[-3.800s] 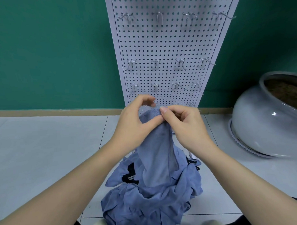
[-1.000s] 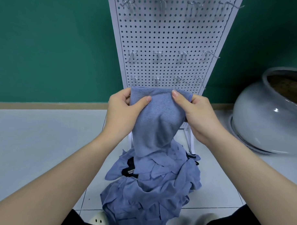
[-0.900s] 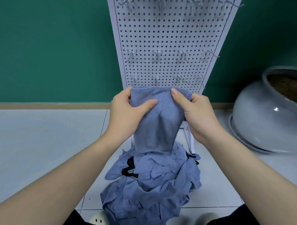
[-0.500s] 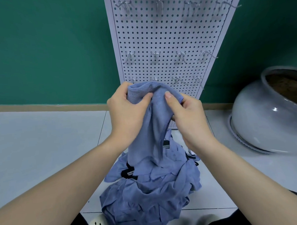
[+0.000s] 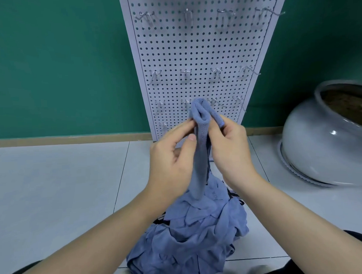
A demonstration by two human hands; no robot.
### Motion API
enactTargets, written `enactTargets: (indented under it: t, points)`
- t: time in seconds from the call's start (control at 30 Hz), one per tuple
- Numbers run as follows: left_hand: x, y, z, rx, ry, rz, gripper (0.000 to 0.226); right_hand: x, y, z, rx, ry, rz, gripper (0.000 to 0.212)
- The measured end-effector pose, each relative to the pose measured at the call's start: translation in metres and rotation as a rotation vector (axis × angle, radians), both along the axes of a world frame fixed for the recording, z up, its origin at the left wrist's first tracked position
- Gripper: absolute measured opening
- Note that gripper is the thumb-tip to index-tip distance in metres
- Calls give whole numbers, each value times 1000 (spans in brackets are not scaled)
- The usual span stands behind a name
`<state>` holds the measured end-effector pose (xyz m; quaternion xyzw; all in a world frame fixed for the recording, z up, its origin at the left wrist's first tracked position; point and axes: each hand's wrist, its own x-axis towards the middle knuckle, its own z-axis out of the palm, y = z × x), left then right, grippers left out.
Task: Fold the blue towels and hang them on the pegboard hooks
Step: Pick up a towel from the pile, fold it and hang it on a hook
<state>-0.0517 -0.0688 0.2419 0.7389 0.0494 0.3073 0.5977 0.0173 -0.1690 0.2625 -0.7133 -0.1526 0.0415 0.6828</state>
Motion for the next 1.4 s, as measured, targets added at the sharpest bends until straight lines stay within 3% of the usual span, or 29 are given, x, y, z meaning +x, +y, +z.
enactTargets:
  t: [0.33, 0.4, 0.5, 0.63, 0.73, 0.9, 1.17, 1.4]
  points:
    - [5, 1, 3, -37, 1, 65, 28, -4, -5, 3, -27, -85, 141, 43]
    - [6, 2, 4, -38, -3, 76, 26, -6, -6, 5, -37, -107, 204, 37]
    - [8, 7, 5, -1, -15, 86, 30, -4, -7, 7, -71, -131, 267, 10]
    - [14, 17, -2, 8, 75, 107, 41, 5, -12, 9, -67, -116, 244, 15]
    - [21, 26, -5, -175, 209, -39, 61, 13, -17, 14, -35, -85, 290, 17]
    - [21, 24, -8, -324, 335, -302, 38, 22, -23, 25, 113, -12, 360, 22]
    - [17, 13, -30, -184, 552, -368, 24, 45, -40, 49, 341, 102, 308, 32]
    - [6, 12, -45, -110, 706, -524, 41, 86, -67, 50, 508, 256, 144, 41]
